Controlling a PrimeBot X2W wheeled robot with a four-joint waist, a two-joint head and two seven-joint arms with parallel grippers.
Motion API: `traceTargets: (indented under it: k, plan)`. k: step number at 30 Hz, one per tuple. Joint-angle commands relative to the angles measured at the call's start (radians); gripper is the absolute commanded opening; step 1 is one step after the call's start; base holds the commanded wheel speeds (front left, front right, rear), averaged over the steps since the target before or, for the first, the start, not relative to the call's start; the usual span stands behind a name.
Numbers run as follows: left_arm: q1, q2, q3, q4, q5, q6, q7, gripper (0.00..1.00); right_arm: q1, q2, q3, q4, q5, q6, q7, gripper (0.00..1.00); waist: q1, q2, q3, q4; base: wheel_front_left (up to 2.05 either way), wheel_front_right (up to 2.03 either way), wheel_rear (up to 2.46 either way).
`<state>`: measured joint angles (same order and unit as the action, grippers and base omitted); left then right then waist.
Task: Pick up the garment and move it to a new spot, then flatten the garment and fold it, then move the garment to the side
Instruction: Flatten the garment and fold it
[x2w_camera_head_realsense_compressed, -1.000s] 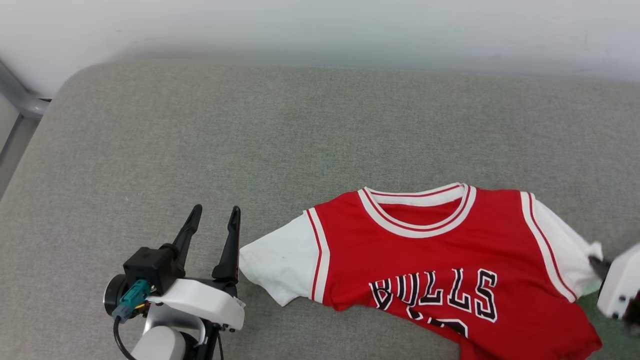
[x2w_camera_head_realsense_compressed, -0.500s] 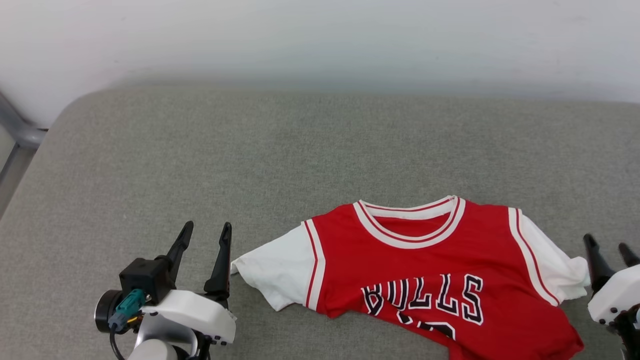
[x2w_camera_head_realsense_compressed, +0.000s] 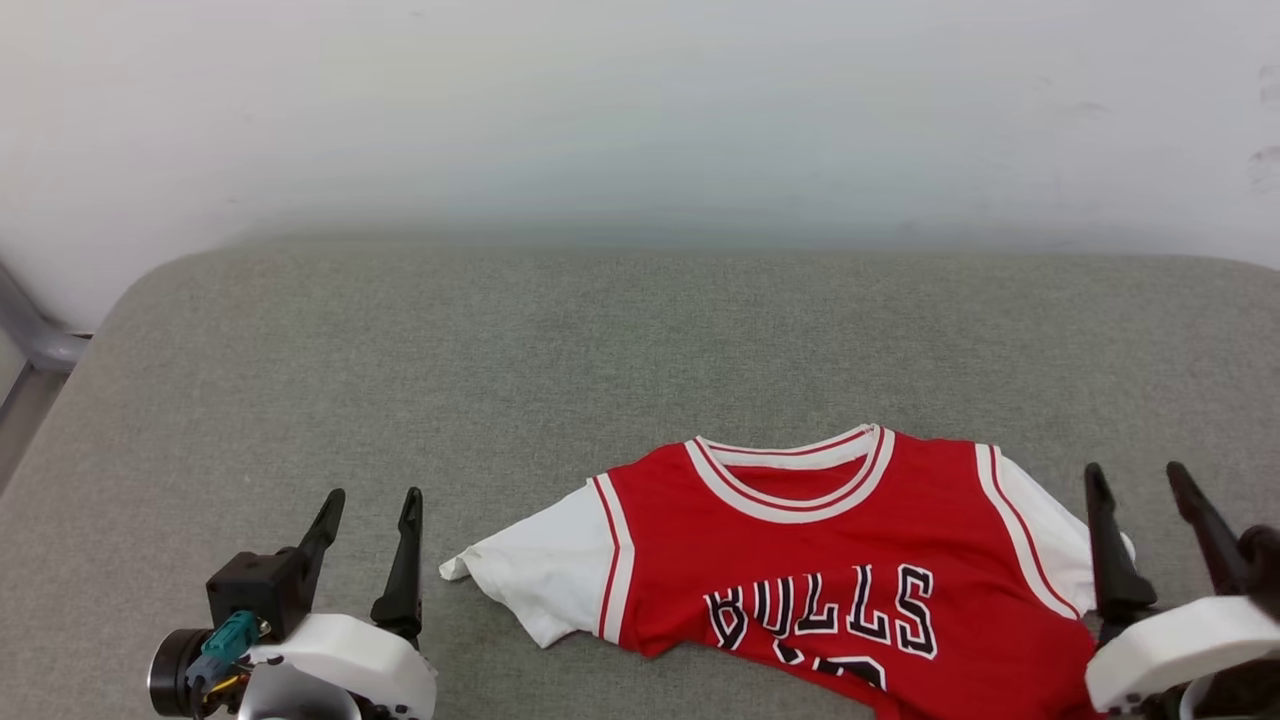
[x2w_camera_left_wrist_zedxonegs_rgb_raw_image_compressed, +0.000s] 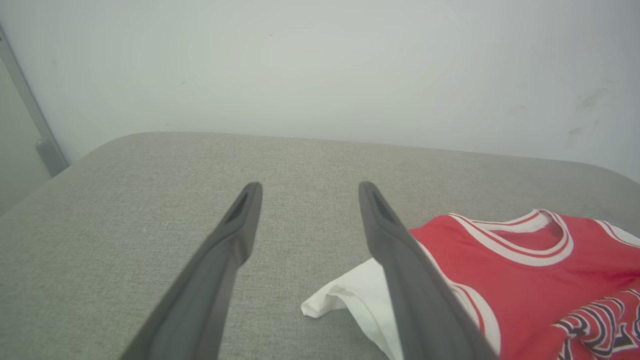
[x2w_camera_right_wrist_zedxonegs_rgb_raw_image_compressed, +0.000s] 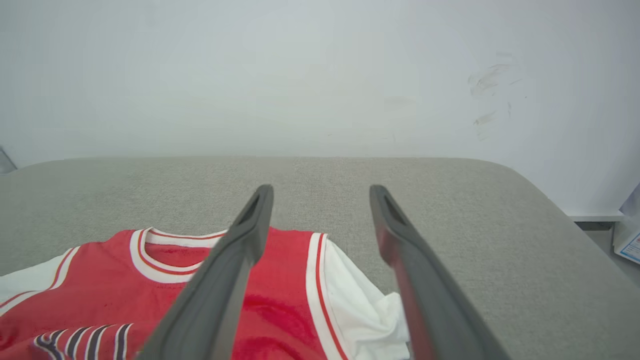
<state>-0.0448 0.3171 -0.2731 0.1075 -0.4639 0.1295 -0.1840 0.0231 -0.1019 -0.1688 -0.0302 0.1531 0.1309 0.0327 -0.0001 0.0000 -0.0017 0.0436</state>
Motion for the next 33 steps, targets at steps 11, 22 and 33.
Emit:
traceTargets:
  k: [11, 22, 33]
  plan:
    - [-0.041, 0.060, -0.016, 0.028, -0.065, -0.042, 0.200, 1.00, 0.137, 0.049, 0.082, -0.095, 0.020, 0.000, -0.054, 1.00, 0.0001, 0.0000, 0.001, -0.036, 0.00, 0.00, 0.00]
    - [-0.213, 0.135, -0.055, 0.099, -0.240, -0.113, 0.701, 1.00, 0.081, 0.053, 0.117, -0.076, 0.050, 0.000, -0.071, 1.00, 0.0001, 0.0000, 0.079, -0.100, 0.00, 0.00, 0.00]
    - [-0.230, 0.152, -0.133, 0.250, -0.287, -0.145, 0.930, 1.00, 0.050, 0.053, 0.125, -0.025, 0.097, 0.000, -0.086, 1.00, 0.0001, 0.0000, 0.127, -0.142, 0.00, 0.00, 0.00]
